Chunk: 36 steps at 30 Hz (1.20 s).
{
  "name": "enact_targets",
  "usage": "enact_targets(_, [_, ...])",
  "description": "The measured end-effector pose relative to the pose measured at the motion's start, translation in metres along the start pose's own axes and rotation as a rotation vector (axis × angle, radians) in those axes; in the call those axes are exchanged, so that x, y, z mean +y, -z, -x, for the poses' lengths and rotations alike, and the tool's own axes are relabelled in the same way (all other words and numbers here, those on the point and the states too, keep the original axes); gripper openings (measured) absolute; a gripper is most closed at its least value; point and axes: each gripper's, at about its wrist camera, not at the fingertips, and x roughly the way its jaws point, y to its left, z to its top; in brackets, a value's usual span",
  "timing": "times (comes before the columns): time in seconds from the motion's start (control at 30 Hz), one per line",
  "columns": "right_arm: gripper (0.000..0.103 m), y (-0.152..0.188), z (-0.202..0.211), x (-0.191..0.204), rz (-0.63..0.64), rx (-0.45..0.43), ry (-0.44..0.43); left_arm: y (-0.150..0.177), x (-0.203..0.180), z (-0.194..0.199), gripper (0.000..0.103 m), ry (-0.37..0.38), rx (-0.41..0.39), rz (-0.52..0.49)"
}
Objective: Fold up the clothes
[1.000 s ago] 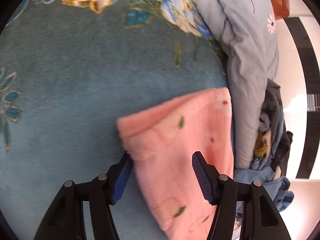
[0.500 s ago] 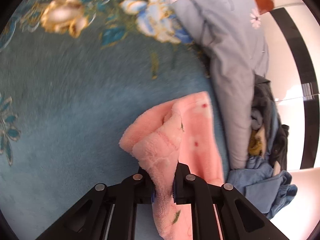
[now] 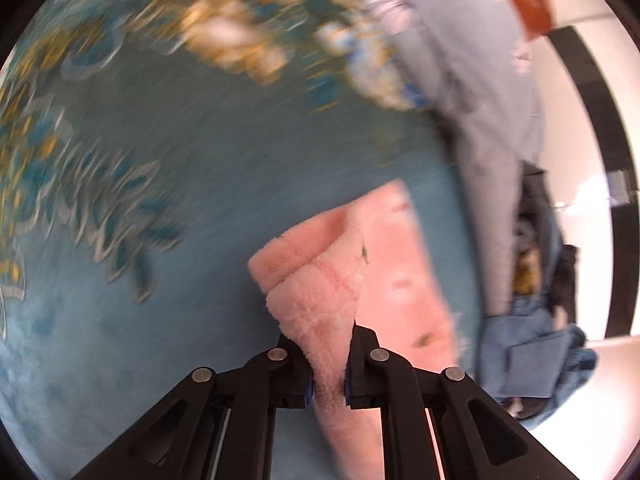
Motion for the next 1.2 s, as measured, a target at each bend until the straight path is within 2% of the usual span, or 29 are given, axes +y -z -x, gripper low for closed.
enact_targets(0.13, [0.014,0.001,-0.004,-0.009,-0.007,0.010,0.008,0.005,0.021,0.000,0.011,0.072,0.003,0.094])
enact_targets(0.27, [0.014,-0.001,-0.006,-0.002,0.028,0.025,0.031,0.003,0.007,0.002,0.013,0.065,-0.005,0.006])
enact_targets(0.33, [0.015,-0.001,-0.006,-0.002,0.020,0.020,0.036,0.003,0.006,0.003,0.016,0.088,0.002,0.003])
enact_targets(0.43, [0.019,0.003,-0.005,0.003,0.031,0.035,0.042,0.002,0.013,0.005,0.019,0.111,0.008,0.036])
enact_targets(0.6, [0.037,0.016,0.010,0.014,0.088,0.045,0.061,0.007,0.023,0.011,0.024,0.116,0.015,0.095])
enact_targets(0.7, [0.040,0.030,0.024,0.026,0.159,0.036,0.098,0.012,0.026,0.017,0.028,0.100,0.020,0.114])
enact_targets(0.8, [0.040,0.053,0.028,0.048,0.301,0.051,0.125,0.017,0.026,0.022,0.029,0.075,0.030,0.099])
enact_targets(0.93, [0.040,0.110,-0.004,0.090,0.546,0.216,0.100,0.027,0.018,0.027,0.032,0.086,0.053,0.063])
enact_targets(1.0, [0.040,0.142,-0.020,0.108,0.679,0.267,0.128,0.033,0.015,0.032,0.034,0.088,0.064,0.042])
enact_targets(1.07, [0.040,0.168,-0.033,0.124,0.789,0.318,0.125,0.037,0.012,0.033,0.039,0.097,0.077,0.022])
enact_targets(1.2, [0.040,0.212,-0.053,0.152,0.968,0.413,0.094,0.041,0.009,0.037,0.043,0.126,0.086,0.014])
